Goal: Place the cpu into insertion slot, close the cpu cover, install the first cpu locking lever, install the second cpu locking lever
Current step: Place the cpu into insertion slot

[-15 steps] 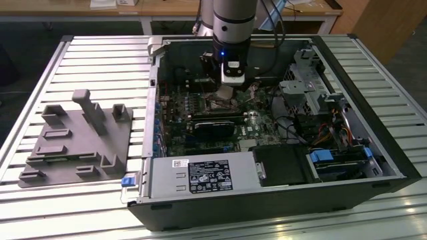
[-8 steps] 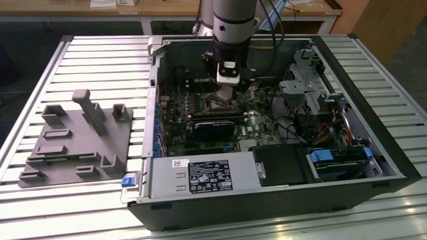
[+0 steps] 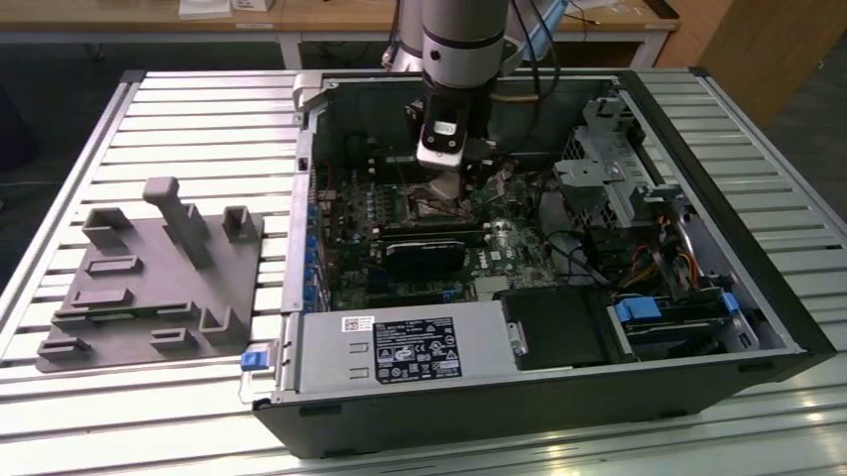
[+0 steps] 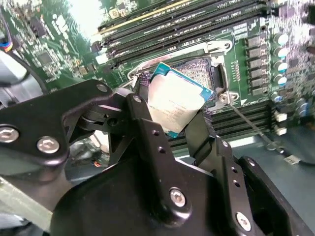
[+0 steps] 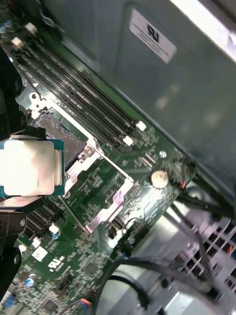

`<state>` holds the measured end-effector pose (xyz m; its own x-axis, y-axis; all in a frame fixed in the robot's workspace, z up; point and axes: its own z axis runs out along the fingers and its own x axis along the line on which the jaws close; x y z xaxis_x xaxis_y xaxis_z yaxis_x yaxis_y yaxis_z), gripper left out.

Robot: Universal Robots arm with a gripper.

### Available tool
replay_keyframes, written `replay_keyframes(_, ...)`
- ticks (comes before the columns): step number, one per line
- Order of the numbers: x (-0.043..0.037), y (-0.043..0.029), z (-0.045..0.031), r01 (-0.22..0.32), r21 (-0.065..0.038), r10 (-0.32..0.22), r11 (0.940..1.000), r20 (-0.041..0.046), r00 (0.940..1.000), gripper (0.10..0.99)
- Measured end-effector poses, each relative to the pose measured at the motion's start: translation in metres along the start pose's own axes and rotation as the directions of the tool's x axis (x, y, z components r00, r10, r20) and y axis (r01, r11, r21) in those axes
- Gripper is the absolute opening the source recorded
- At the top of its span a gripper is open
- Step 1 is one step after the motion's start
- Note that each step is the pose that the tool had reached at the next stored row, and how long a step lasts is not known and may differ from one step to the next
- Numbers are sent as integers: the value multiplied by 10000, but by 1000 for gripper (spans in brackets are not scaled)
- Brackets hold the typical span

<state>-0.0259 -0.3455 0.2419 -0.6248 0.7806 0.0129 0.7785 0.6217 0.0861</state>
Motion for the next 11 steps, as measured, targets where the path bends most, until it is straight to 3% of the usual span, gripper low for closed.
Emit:
replay_keyframes(6, 0, -1, 13, -1088, -19, 1088, 9941, 94, 9940, 537)
replay_keyframes(11, 0, -2, 24, -1995, -43, 1995, 9799, 170, 9797, 537)
